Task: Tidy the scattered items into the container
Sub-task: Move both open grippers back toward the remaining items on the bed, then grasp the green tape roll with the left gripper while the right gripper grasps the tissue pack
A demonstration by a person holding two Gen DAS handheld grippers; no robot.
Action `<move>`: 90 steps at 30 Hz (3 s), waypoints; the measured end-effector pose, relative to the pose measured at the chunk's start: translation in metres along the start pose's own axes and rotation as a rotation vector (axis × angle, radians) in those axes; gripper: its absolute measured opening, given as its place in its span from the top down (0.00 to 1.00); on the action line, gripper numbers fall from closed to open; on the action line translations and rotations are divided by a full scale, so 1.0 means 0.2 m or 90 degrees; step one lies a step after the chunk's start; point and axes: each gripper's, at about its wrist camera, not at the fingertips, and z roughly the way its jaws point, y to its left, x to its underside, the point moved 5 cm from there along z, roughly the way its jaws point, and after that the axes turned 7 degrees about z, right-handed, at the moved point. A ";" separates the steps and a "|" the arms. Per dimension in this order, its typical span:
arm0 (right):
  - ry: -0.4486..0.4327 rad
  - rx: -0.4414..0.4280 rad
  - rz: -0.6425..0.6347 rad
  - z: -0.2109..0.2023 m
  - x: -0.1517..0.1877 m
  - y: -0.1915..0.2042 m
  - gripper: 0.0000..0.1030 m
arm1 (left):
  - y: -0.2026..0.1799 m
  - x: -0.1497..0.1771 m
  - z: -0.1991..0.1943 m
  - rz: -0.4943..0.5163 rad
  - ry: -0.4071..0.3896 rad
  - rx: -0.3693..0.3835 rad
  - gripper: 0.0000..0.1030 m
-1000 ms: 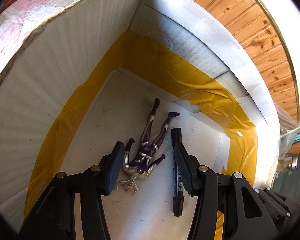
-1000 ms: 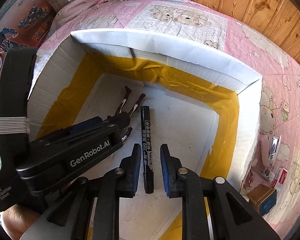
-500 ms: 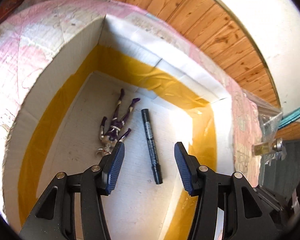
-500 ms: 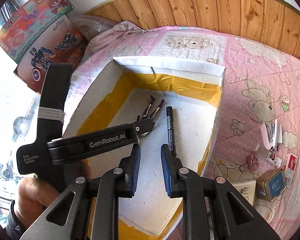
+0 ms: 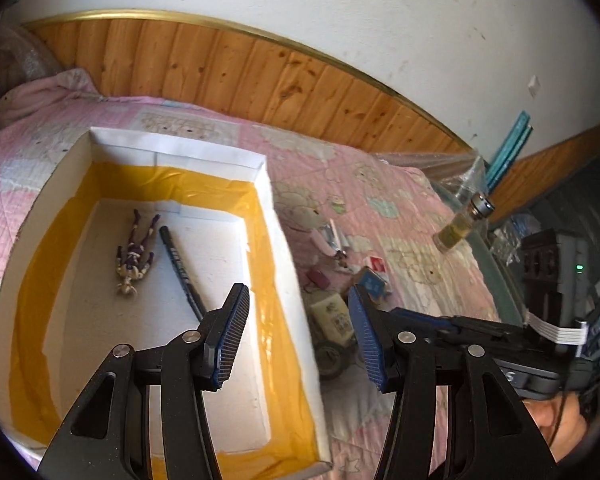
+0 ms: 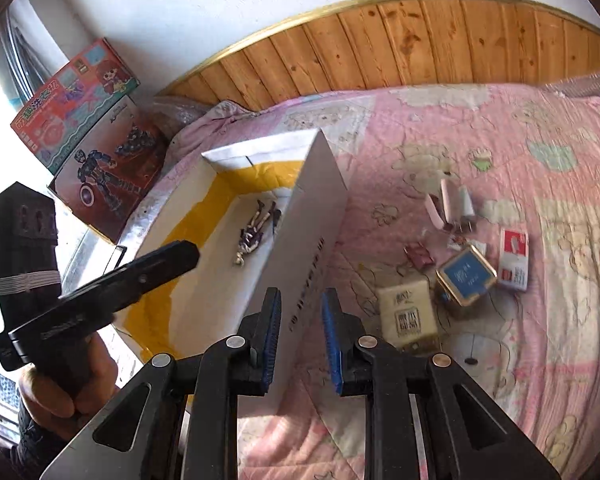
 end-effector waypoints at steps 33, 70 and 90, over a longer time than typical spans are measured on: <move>0.144 0.037 -0.015 0.49 0.07 -0.49 0.37 | -0.75 0.49 0.39 0.385 0.074 -0.146 0.36; 0.110 0.177 0.039 0.16 0.28 -0.91 0.49 | -0.32 0.54 0.73 0.103 0.170 -0.209 0.51; 0.065 0.129 0.086 0.01 0.31 -0.81 0.52 | -0.41 0.47 0.53 0.070 0.128 -0.133 0.52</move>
